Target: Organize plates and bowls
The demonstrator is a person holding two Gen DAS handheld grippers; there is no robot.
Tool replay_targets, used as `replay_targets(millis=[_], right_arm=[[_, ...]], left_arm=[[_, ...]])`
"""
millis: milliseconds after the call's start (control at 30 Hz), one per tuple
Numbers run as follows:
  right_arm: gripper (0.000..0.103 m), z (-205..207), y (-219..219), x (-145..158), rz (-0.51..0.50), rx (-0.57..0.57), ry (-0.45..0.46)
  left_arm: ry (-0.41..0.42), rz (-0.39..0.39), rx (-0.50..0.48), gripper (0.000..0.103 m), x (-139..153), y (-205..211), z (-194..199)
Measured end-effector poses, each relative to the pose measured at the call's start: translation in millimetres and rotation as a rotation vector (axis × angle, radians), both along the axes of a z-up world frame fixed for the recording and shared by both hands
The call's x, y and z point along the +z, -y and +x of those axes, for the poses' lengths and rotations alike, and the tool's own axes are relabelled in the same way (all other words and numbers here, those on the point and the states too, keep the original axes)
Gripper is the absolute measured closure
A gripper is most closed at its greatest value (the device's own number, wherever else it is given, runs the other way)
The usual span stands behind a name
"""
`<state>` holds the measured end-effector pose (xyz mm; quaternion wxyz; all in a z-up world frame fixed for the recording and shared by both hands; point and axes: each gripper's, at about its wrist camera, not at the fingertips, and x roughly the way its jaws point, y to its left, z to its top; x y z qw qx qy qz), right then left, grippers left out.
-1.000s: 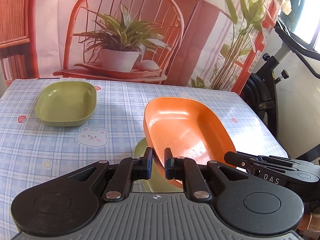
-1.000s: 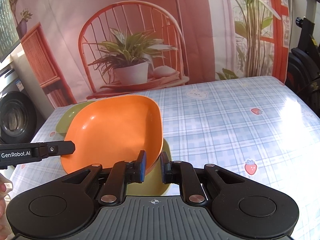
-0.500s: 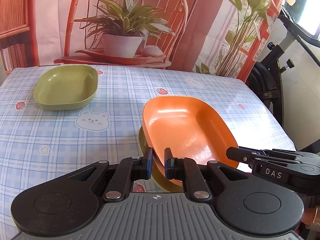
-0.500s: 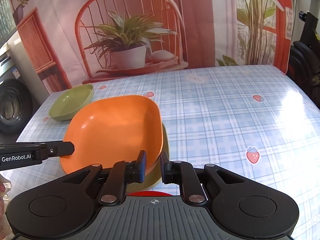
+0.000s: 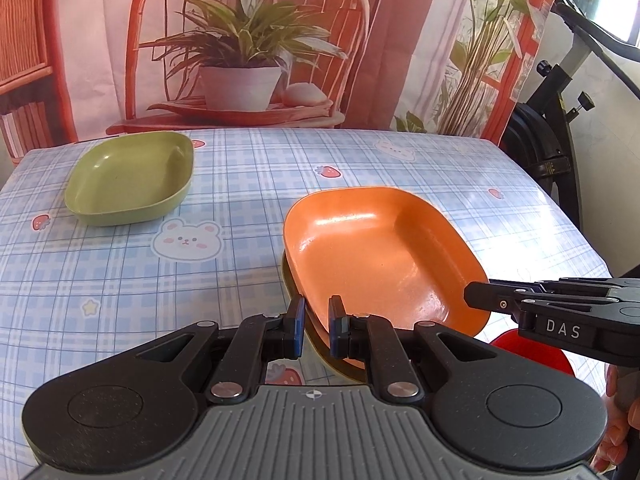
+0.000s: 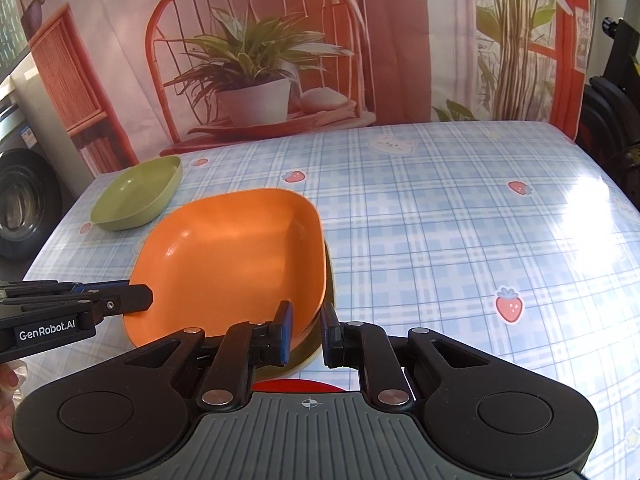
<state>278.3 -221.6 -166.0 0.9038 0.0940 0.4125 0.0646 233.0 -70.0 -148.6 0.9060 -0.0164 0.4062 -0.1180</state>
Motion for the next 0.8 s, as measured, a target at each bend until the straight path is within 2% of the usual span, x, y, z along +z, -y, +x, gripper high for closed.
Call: replay_targets(millis=[467, 800], right_arm=[[0.09, 0.7, 4.8, -6.9, 0.004, -0.016, -0.028], [0.09, 0.1, 3.1, -7.6, 0.001, -0.011, -0.032]], left_arm=[[-0.003, 0.019, -0.002, 0.089, -4.6, -0.9, -0.8], [0.015, -0.01, 0.028, 0.089, -4.1, -6.0, -13.0]])
